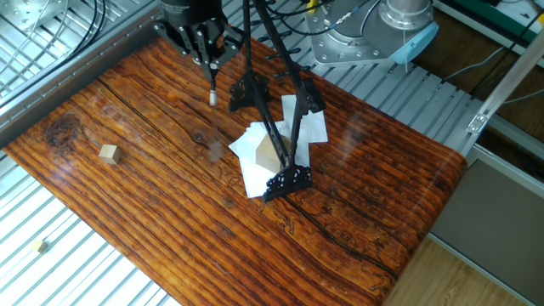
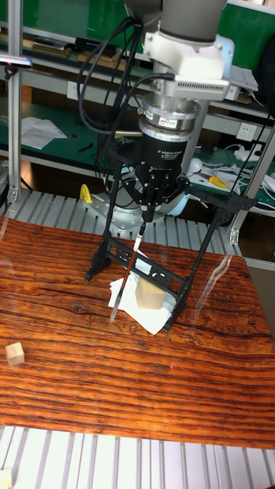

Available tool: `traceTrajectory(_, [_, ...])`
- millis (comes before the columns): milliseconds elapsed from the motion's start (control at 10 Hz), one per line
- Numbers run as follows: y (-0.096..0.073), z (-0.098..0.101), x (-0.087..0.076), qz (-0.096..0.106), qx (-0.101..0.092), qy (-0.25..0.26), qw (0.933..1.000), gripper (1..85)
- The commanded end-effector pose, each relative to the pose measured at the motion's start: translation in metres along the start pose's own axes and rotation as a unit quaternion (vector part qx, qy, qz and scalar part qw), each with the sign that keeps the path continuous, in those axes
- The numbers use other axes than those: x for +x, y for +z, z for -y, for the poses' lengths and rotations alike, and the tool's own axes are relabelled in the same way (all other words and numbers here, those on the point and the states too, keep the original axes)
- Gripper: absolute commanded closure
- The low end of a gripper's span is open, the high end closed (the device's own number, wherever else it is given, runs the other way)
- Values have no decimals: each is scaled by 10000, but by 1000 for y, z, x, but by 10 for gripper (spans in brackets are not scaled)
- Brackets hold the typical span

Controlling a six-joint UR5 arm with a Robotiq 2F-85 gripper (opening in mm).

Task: Place the brush on the pen rack

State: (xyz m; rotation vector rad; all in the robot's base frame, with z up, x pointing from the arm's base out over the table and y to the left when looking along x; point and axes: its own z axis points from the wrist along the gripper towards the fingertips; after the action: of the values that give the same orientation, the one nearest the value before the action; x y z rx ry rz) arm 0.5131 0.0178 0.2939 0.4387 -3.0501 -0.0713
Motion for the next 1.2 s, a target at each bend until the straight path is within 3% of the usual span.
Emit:
traceTrajectory(0, [-6,-5,1,-9,46,-49,10000,847])
traceTrajectory(200, [-7,-6,1,-12,85,-54,9999,847])
traceTrajectory(400, [-11,-4,4,-20,266,-90,9996,847])
traceTrajectory(500, [-13,5,5,-26,475,-196,9987,847])
traceTrajectory(1100, [-17,-11,19,-29,495,4,9988,847])
